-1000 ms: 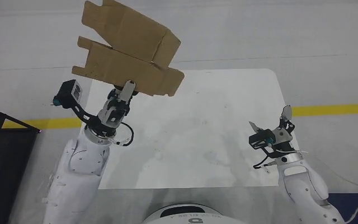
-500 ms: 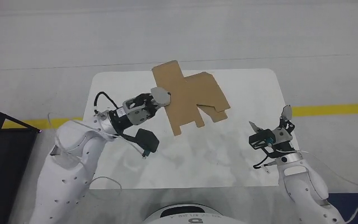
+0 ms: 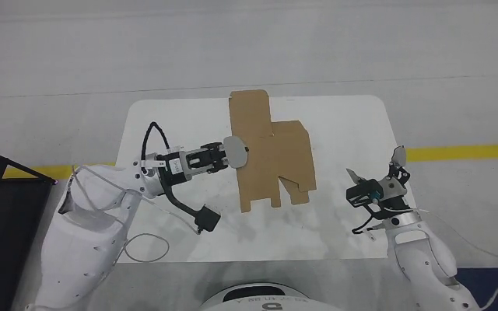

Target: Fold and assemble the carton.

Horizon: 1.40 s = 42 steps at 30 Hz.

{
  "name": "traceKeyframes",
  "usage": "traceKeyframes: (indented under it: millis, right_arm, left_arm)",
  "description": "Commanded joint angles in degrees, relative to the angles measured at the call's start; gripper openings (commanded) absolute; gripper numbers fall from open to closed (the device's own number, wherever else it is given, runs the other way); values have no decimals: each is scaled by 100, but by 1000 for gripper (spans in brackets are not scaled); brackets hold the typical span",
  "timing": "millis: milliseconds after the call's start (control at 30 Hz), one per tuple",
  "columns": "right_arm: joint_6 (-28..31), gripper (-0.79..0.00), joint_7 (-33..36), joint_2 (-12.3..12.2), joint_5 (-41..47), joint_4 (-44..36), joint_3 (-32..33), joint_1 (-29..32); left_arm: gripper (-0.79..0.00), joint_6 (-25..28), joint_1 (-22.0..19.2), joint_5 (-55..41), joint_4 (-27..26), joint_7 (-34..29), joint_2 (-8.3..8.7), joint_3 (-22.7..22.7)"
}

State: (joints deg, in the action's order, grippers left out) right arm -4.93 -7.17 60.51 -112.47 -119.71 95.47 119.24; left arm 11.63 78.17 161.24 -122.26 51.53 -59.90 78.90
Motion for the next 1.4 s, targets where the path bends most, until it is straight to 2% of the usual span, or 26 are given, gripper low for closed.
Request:
traceKeyframes:
  millis: [0, 67, 100, 200, 233, 300, 333, 467, 500, 600, 667, 700, 833, 1000, 1167, 1267, 1333, 1367]
  right_arm:
    - [0, 0, 0, 0, 0, 0, 0, 0]
    - [0, 0, 0, 0, 0, 0, 0, 0]
    - [0, 0, 0, 0, 0, 0, 0, 0]
    - [0, 0, 0, 0, 0, 0, 0, 0]
    - [0, 0, 0, 0, 0, 0, 0, 0]
    - [131, 0, -94, 11, 205, 19, -92, -47]
    - [200, 0, -170, 19, 376, 16, -145, -67]
    - [954, 0, -975, 53, 1725, 47, -415, -225]
    - [1195, 0, -1197, 59, 2063, 82, -483, -279]
    - [1945, 0, -1777, 83, 3090, 269, -716, -522]
    - [2368, 0, -1857, 102, 3528, 442, -946, -764]
    - [2451, 0, -1842, 109, 3613, 485, -1026, -837]
    - [2825, 0, -1771, 174, 4262, 825, -1551, -1240]
    - [3354, -25, -1840, 228, 5145, 1121, -1850, -1517]
    - [3796, -71, -1778, 263, 5492, 1157, -2140, -1676]
    - [3882, -68, -1673, 290, 5531, 1133, -2350, -1770]
    - [3889, -179, -1601, 309, 5562, 1142, -2469, -1841]
    - [3906, -292, -1571, 318, 5609, 1156, -2525, -1870]
  left_arm:
    - [-785, 0, 0, 0, 0, 0, 0, 0]
    - [-785, 122, 89, -79, 149, -129, -3, -17]
    - [-785, 382, 204, -298, 342, -300, -10, -29]
    - [-785, 1466, 445, -2334, 968, -1173, -111, 87]
    - [-785, 1610, 416, -2845, 952, -1253, -136, 98]
    - [-785, 1953, 525, -4277, 1388, -1480, -200, 155]
    - [-785, 2073, 503, -4565, 1446, -1580, -209, 184]
    - [-785, 3350, 599, -7293, 2180, -2474, -287, 226]
    - [-785, 3761, 597, -7879, 2295, -2911, -289, 197]
    - [-785, 4368, 637, -9540, 2499, -3980, -294, 60]
    - [-785, 4553, 667, -10864, 2585, -4748, -285, -170]
    - [-785, 4576, 647, -11185, 2570, -4953, -277, -226]
    - [-785, 4348, 659, -13141, 2563, -5950, -232, -619]
    - [-785, 4185, 735, -14076, 2505, -6588, -178, -791]
    - [-785, 4176, 828, -14109, 2437, -6805, -144, -782]
    - [-785, 4179, 905, -14005, 2368, -6743, -148, -814]
    - [-785, 4186, 954, -13969, 2342, -6683, -152, -842]
    - [-785, 4191, 974, -13947, 2333, -6660, -153, -849]
